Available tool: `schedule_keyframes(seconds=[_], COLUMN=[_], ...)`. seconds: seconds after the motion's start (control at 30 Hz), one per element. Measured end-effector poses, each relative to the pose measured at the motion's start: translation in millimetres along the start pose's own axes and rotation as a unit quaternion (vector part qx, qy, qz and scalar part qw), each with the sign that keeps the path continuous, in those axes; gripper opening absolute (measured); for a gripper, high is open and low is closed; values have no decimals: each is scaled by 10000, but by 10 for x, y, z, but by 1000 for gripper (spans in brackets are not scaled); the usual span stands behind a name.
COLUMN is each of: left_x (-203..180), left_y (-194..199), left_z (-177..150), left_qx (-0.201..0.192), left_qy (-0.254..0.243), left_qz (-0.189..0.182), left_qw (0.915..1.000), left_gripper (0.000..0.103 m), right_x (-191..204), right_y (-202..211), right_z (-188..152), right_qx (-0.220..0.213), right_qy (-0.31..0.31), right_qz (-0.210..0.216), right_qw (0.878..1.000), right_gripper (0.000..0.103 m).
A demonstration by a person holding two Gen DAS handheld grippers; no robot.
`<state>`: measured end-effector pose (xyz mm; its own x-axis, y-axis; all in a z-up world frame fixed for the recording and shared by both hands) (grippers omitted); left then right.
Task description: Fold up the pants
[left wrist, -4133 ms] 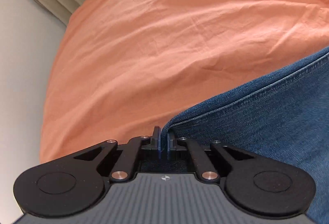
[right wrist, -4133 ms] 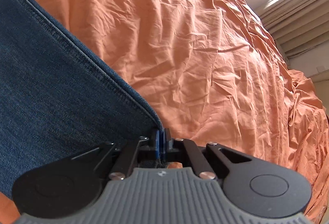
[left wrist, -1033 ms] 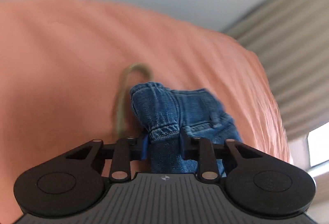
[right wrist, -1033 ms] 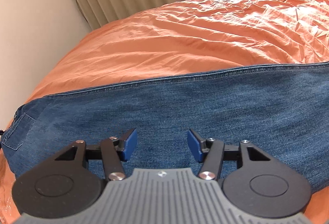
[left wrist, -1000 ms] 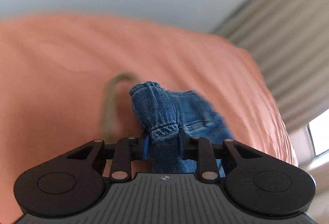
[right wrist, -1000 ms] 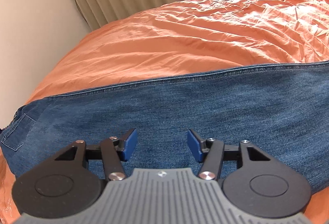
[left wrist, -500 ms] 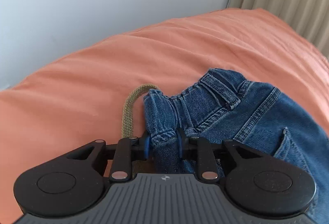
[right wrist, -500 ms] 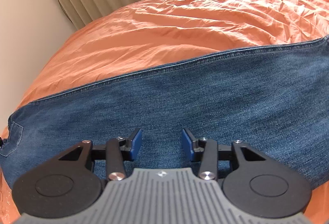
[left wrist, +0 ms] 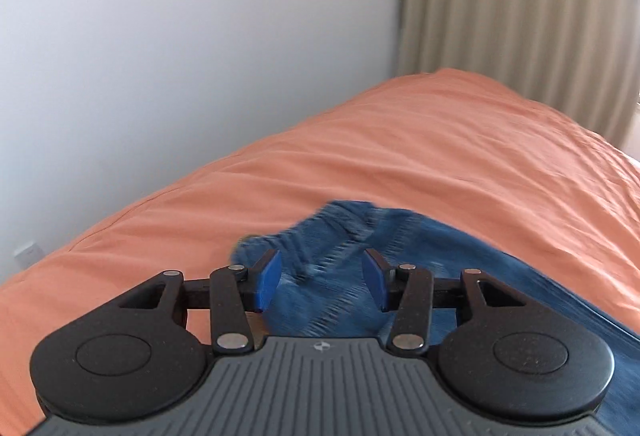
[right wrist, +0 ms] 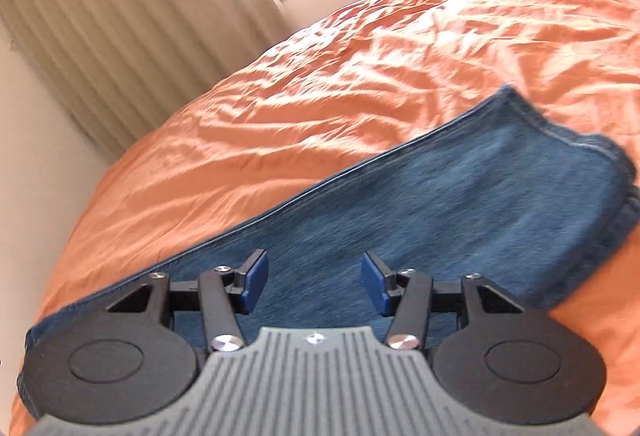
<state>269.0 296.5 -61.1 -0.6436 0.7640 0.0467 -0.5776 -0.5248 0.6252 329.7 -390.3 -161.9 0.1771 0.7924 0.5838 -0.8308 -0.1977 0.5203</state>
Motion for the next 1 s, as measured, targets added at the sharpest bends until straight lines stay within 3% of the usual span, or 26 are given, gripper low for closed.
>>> schedule_keyframes(seconds=[0.1,0.2,0.3,0.43,0.67,0.77,0.83,0.87,0.93,1.0], left_x=[-301,-615,-948,-1418,-2193,-2418,-2561,-2646,-2826,-3021], left_y=[219,382,548,716,910,993,1038,1064,1100,1137], left_z=[-37,-175,-390,-652,-1057,-1180,-1262,-1310,-1394,-1466], left_qx=[51,111,119,323,616,711,767,774,784,788], left_qy=[-240,-522,-953,-1473,-2046,-2165,-2264,-2335,-2493,-2657], left_qz=[-458,-843,-1095,-1447,-1938,-2100,-2196,-2236,-2318,-2466], left_qw=[9986,9950,9893,9779,9575,9508,9458,9431,9370,9286], left_gripper=[55,55,55,55,55,55,55,55,53,51], right_x=[-386,-818,-1178,-1456,-1855,-1964,-1969,-1949,-1822,-1645], right_y=[288,552,687,721,534,458,468,502,638,755], right_z=[167,262,278,298,239,179,203,222,288,391], right_qx=[-344,-639,-719,-763,-781,-808,-892,-985,-1247,-1393], right_qy=[-667,-1337,-2074,-2459,-3348,-3712,-3691,-3655,-3439,-2900], right_qz=[-204,-359,-161,-250,-26,230,205,212,455,273], right_qw=[9970,9883,9755,9660,9391,9247,9249,9253,9296,9464], right_gripper=[48,38,34,32,32,23,4,0,0,0])
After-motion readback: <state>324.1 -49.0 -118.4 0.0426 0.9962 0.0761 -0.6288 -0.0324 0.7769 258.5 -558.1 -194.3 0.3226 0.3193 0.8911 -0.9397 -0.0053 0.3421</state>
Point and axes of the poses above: each gripper's, at about its wrist camera, not at the fingertips, and y roughly against the way its jaws point, x to its left, z to its top, the point moved 4 cm from there along -y, roughly the way its jaws point, and after that the axes turned 8 degrees about z, right-handed, at the moved point
